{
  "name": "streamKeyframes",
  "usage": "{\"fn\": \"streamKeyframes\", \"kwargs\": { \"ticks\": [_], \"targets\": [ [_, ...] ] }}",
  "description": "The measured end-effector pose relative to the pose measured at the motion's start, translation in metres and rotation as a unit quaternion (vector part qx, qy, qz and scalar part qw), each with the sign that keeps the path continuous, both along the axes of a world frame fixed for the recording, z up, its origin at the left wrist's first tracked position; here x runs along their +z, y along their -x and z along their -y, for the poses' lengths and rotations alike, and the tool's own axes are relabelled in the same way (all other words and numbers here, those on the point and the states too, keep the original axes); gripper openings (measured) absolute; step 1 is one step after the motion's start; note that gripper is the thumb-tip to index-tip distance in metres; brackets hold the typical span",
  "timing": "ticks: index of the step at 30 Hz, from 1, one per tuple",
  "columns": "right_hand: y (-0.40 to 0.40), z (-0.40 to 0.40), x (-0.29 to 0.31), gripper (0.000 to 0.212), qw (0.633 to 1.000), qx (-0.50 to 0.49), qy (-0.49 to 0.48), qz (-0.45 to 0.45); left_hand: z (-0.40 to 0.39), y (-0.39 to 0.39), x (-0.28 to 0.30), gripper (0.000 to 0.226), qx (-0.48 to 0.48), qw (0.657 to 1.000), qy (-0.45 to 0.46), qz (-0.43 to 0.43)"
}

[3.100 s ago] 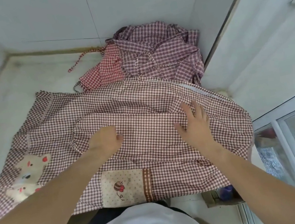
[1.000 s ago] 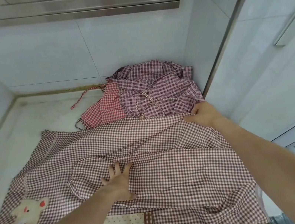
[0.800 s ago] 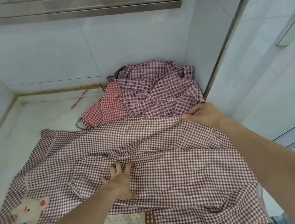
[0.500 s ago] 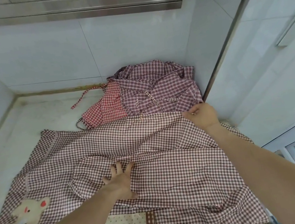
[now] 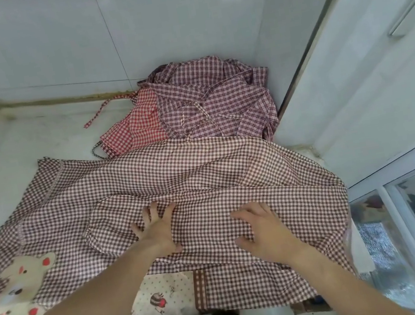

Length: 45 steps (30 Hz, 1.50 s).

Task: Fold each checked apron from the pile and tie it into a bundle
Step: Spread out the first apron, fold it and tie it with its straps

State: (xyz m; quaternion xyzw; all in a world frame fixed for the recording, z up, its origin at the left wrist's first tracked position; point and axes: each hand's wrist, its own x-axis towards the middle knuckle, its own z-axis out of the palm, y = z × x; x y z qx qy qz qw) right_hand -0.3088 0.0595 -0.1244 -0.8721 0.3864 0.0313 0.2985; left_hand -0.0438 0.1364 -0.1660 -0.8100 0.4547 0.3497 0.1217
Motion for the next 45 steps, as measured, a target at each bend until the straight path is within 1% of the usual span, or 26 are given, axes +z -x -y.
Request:
{"fn": "streamKeyframes", "kwargs": {
  "ticks": [3,6,8,10,12,13,14,15,17,19,22,24,26,29,30,31,33,34,35,36,37,38,40,41,43,45],
  "targets": [
    [0.011,-0.015,-0.022,0.094,0.984,0.052,-0.061,-0.16,-0.006,-0.001,-0.001,0.123,-0.01,1.0,0.025,0.0],
    [0.016,-0.021,-0.042,0.105,0.976,0.064,-0.063,-0.196,-0.019,0.002,0.0,0.12,-0.029,0.995,0.077,0.052],
    [0.016,-0.022,-0.047,0.106,0.977,0.062,-0.064,-0.194,-0.032,0.008,0.0,0.111,-0.056,0.983,0.143,0.099],
    [0.016,-0.02,-0.049,0.107,0.977,0.062,-0.066,-0.195,-0.047,0.015,-0.002,0.089,-0.083,0.958,0.246,0.122],
    [0.017,-0.017,-0.049,0.108,0.977,0.061,-0.069,-0.193,-0.065,0.019,-0.007,0.054,-0.1,0.925,0.351,0.101],
    [0.017,-0.016,-0.05,0.108,0.977,0.062,-0.07,-0.193,-0.077,0.02,-0.009,0.04,-0.103,0.916,0.378,0.083],
    [0.017,-0.016,-0.051,0.109,0.977,0.061,-0.071,-0.193,-0.089,0.02,-0.01,0.037,-0.107,0.917,0.378,0.072],
    [0.017,-0.016,-0.052,0.109,0.977,0.059,-0.072,-0.19,-0.102,0.019,-0.012,0.046,-0.109,0.926,0.355,0.062],
    [0.017,-0.016,-0.052,0.11,0.98,0.05,-0.074,-0.18,-0.121,0.014,-0.015,0.071,-0.108,0.955,0.273,0.043],
    [0.018,-0.014,-0.049,0.11,0.98,0.046,-0.071,-0.178,-0.131,0.009,-0.016,0.086,-0.12,0.978,0.17,0.025],
    [0.012,-0.015,-0.041,0.109,0.98,0.041,-0.064,-0.186,-0.131,0.006,-0.011,0.084,-0.125,0.983,0.134,0.027],
    [0.004,-0.028,-0.036,0.107,0.986,0.03,0.002,-0.166,-0.126,0.009,-0.009,0.075,-0.117,0.984,0.132,0.034],
    [-0.004,-0.052,-0.029,0.095,0.994,0.035,0.082,-0.07,-0.122,0.012,-0.007,0.072,-0.116,0.985,0.123,0.042],
    [-0.006,-0.105,-0.028,0.045,0.98,0.114,0.127,0.099,-0.116,0.011,-0.004,0.071,-0.129,0.986,0.093,0.041],
    [-0.004,-0.123,-0.031,0.028,0.98,0.127,0.102,0.113,-0.113,0.012,-0.003,0.072,-0.131,0.987,0.089,0.036],
    [-0.002,-0.137,-0.033,0.02,0.988,0.111,0.048,0.099,-0.111,0.012,-0.002,0.072,-0.132,0.987,0.087,0.034],
    [0.0,-0.159,-0.038,0.023,0.996,0.0,-0.085,0.02,-0.11,0.012,-0.002,0.071,-0.136,0.986,0.088,0.032],
    [0.003,-0.161,-0.039,0.023,0.983,-0.072,-0.168,-0.019,-0.109,0.014,-0.002,0.071,-0.136,0.986,0.087,0.036],
    [0.005,-0.164,-0.039,0.021,0.95,-0.164,-0.264,-0.037,-0.11,0.013,-0.003,0.071,-0.14,0.986,0.082,0.035],
    [0.007,-0.164,-0.037,0.016,0.894,-0.261,-0.364,-0.028,-0.111,0.013,-0.004,0.071,-0.144,0.986,0.078,0.034],
    [0.01,-0.164,-0.037,0.018,0.823,-0.349,-0.448,0.002,-0.111,0.014,-0.004,0.071,-0.147,0.986,0.074,0.033],
    [0.014,-0.165,-0.037,0.029,0.754,-0.417,-0.505,0.048,-0.111,0.014,-0.004,0.071,-0.151,0.985,0.072,0.03],
    [0.02,-0.166,-0.041,0.054,0.647,-0.506,-0.546,0.164,-0.111,0.013,-0.003,0.071,-0.161,0.984,0.073,0.028],
    [0.02,-0.167,-0.04,0.061,0.605,-0.532,-0.551,0.219,-0.111,0.012,-0.002,0.071,-0.164,0.983,0.075,0.031],
    [0.016,-0.172,-0.034,0.061,0.538,-0.572,-0.543,0.298,-0.11,0.011,-0.001,0.071,-0.173,0.981,0.082,0.033],
    [0.01,-0.177,-0.028,0.051,0.495,-0.593,-0.533,0.346,-0.11,0.01,0.002,0.074,-0.17,0.981,0.085,0.027]
  ]
}}
